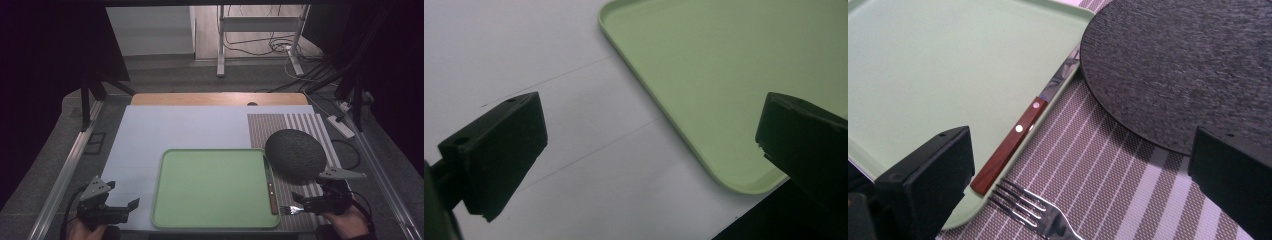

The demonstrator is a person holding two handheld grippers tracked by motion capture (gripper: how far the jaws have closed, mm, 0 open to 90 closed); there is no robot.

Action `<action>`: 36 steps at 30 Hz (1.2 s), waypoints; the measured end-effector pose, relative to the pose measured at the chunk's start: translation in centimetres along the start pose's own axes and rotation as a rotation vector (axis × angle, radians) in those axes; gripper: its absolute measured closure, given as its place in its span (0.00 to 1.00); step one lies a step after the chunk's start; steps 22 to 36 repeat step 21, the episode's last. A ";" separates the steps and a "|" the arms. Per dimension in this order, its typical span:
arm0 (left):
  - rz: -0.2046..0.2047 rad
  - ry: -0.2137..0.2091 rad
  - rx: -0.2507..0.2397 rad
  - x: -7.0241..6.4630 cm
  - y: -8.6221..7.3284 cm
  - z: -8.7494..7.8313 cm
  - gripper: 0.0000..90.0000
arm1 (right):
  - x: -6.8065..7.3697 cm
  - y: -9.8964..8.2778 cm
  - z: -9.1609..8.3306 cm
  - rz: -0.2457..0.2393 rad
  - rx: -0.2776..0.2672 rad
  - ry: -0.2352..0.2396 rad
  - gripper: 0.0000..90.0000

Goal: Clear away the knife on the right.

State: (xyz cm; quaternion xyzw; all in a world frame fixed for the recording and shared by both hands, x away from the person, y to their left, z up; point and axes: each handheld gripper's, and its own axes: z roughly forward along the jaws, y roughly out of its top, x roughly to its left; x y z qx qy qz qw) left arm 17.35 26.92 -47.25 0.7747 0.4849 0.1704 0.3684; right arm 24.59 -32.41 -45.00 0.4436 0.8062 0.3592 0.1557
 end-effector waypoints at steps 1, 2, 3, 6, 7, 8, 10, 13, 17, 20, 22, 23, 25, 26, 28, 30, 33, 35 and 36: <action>0.000 0.000 0.000 0.0 0.0 0.0 0.00 | 0.0 -0.1 -0.1 0.002 0.001 -0.001 0.00; -0.001 0.000 0.000 0.0 0.0 0.0 0.00 | -0.1 -0.2 -0.1 0.005 0.002 -0.003 0.00; -0.001 0.000 0.000 0.0 0.0 0.0 0.00 | -0.1 -0.3 -0.2 0.006 0.005 -0.003 0.00; -0.004 -0.001 -0.002 0.0 0.0 0.0 0.00 | -0.1 -0.6 -0.3 0.006 0.013 -0.011 0.00; -0.005 -0.001 -0.003 0.0 0.0 0.0 0.00 | -0.2 -0.7 -0.4 0.005 0.017 -0.015 0.00; -0.005 -0.001 -0.003 0.0 0.0 0.0 0.00 | -0.2 -0.7 -0.4 0.006 0.016 -0.019 0.00; -0.007 -0.001 -0.004 0.1 -0.1 0.0 0.00 | -0.2 -0.8 -0.6 0.009 0.016 -0.029 0.00; -0.005 -0.001 -0.003 0.0 -0.1 0.0 0.00 | -0.2 -0.9 -0.7 0.012 0.023 -0.043 0.00; 0.002 0.002 0.002 0.0 0.0 0.0 0.00 | -0.2 -1.0 -0.7 0.014 0.029 -0.048 0.00; 0.003 0.002 0.001 -0.1 0.0 0.0 0.00 | -0.3 -1.0 -0.7 0.013 0.031 -0.047 0.00; 0.006 0.004 0.005 -0.1 0.1 0.1 0.00 | -0.3 -1.0 -0.6 0.014 0.034 -0.046 0.00; 0.006 0.004 0.005 -0.1 0.1 0.1 0.00 | -0.3 -1.0 -0.6 0.014 0.034 -0.046 0.00; 0.006 0.004 0.005 -0.1 0.1 0.1 0.00 | -0.3 -1.0 -0.6 0.014 0.034 -0.046 0.00; 0.006 0.004 0.005 -0.1 0.1 0.1 0.00 | -0.3 -1.0 -0.6 0.014 0.034 -0.046 0.00; 0.006 0.004 0.005 -0.1 0.1 0.1 0.00 | -0.3 -1.0 -0.6 0.014 0.034 -0.046 0.00; 0.006 0.004 0.005 -0.1 0.1 0.1 0.00 | -0.3 -1.0 -0.6 0.014 0.034 -0.046 0.00; 0.006 0.004 0.005 -0.1 0.1 0.1 0.00 | -0.3 -1.0 -0.6 0.014 0.034 -0.046 0.00; 0.006 0.004 0.005 -0.1 0.1 0.1 0.00 | -0.3 -1.0 -0.6 0.014 0.034 -0.046 0.00; 0.006 0.004 0.005 -0.1 0.1 0.1 0.00 | -0.3 -1.0 -0.6 0.014 0.034 -0.046 0.00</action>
